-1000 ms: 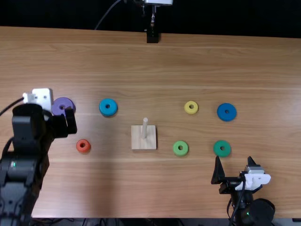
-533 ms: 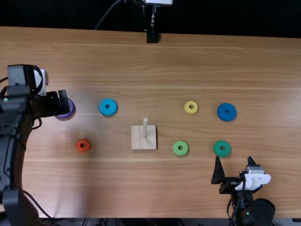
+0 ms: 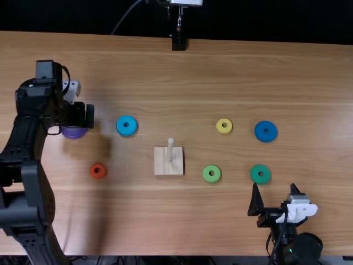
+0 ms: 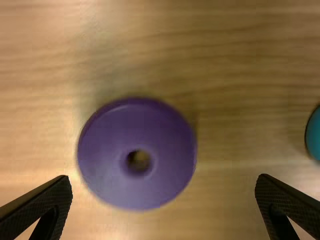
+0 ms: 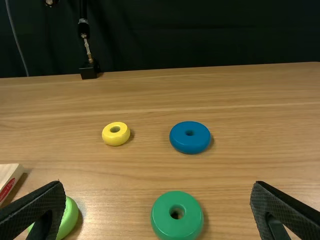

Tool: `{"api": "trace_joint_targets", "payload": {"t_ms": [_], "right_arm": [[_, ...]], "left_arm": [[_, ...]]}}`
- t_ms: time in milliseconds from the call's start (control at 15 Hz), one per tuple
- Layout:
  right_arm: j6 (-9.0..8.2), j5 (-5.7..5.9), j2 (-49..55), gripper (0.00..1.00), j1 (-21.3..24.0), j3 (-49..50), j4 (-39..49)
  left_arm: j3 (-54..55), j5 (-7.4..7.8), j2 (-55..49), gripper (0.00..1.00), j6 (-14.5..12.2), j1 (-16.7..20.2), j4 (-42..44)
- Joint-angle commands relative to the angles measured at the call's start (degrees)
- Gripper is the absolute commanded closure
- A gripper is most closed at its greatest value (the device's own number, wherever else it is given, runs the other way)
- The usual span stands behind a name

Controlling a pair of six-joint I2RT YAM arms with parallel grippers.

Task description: Build the Hanoi tower: stack the rings onto the peg from bottom to top in this color order: purple, dark blue, light blue, dark green, light green, yellow, orange.

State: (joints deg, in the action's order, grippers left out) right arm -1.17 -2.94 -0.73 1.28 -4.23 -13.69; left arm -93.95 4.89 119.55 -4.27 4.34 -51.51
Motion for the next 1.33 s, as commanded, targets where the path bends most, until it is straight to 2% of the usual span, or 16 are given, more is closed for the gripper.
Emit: {"api": "trace_joint_targets", "payload": {"t_ms": [0,333,400,467,533,600,667,933,1267], "right_arm": [[0.22,-0.22,0.73,0.00,0.65,3.35,-4.51],[0.22,-0.22,0.73,0.00,0.74,3.35,-4.51],[0.22,-0.22,0.73,0.00,0.74,3.35,-4.51],[0.22,-0.22,0.73,0.00,0.65,3.35,-4.51],[0.22,-0.22,0.73,0.00,0.65,3.35,-4.51],[0.22,-0.22,0.73,0.00,0.65,3.35,-4.51],[0.22,-0.22,0.73,0.00,0.65,3.35,-4.51],[0.22,-0.22,0.73,0.00,0.74,3.35,-4.51],[0.22,-0.22,0.73,0.00,0.65,3.35,-4.51]], "left_arm": [[-1.85,0.07,2.62,0.00,-1.74,-0.74,-0.28],[-4.13,0.18,4.91,0.00,-1.95,-0.03,-2.07],[-5.72,0.07,4.91,0.00,-3.32,0.14,-3.13],[-6.59,0.07,4.82,0.00,-7.33,0.23,-5.03],[-7.12,-0.56,4.82,0.00,-10.49,0.23,-6.61],[-7.12,-2.25,4.82,0.00,-11.44,0.32,-6.92],[-7.12,-3.09,4.82,0.00,-11.55,0.93,-6.92],[-6.59,-3.20,4.91,0.00,-11.76,2.78,-6.71],[-6.33,-3.20,5.52,0.00,-11.02,1.90,-6.29]]}}
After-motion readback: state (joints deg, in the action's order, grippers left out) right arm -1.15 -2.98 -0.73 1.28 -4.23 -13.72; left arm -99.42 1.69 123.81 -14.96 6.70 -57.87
